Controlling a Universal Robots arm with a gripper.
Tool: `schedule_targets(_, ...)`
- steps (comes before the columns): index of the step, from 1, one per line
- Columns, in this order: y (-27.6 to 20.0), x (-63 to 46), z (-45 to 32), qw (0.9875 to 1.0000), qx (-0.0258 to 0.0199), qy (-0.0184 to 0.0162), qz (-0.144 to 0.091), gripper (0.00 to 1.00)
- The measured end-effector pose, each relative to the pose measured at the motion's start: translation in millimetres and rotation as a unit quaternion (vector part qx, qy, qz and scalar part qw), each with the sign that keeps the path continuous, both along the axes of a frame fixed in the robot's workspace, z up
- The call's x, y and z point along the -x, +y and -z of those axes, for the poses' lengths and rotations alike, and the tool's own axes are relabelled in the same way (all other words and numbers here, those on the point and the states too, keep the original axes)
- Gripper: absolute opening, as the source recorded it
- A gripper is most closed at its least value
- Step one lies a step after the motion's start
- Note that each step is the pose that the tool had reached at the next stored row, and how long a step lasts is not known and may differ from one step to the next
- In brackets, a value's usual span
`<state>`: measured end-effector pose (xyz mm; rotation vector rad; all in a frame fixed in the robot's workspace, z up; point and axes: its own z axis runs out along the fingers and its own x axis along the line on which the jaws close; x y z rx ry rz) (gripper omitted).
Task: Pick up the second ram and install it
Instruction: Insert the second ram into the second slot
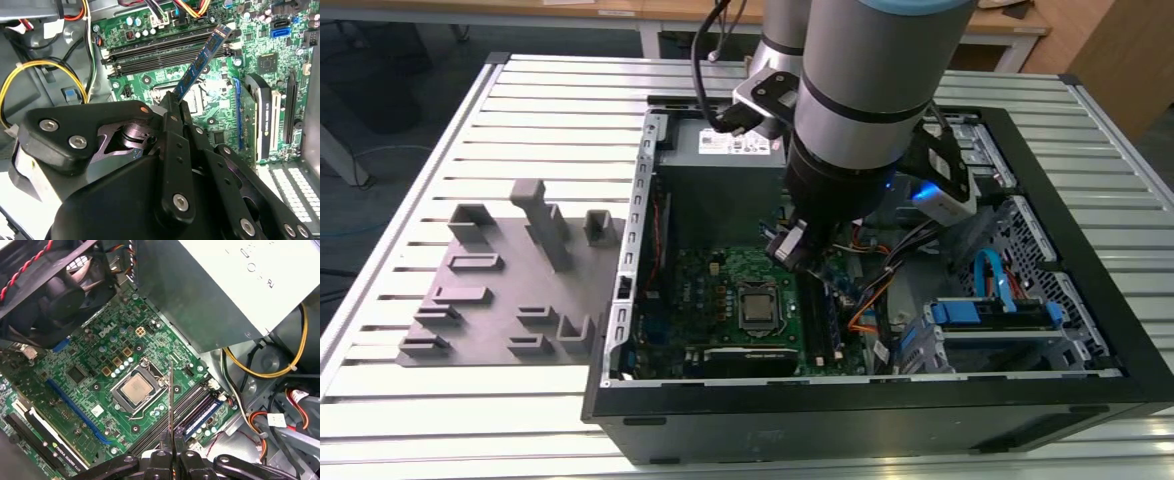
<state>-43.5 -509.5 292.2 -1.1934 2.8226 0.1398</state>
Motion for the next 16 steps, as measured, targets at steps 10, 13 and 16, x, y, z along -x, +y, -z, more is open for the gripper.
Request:
schedule_targets(10, 0.0, 0.0, 0.1, 0.9994, 0.0, 0.0, 0.036, 0.11)
schedule_targets(13, 0.0, 0.0, 0.1, 0.9989, 0.0, 0.0, 0.047, 0.11)
schedule_targets(16, 0.0, 0.0, 0.1, 0.9984, 0.0, 0.0, 0.057, 0.11)
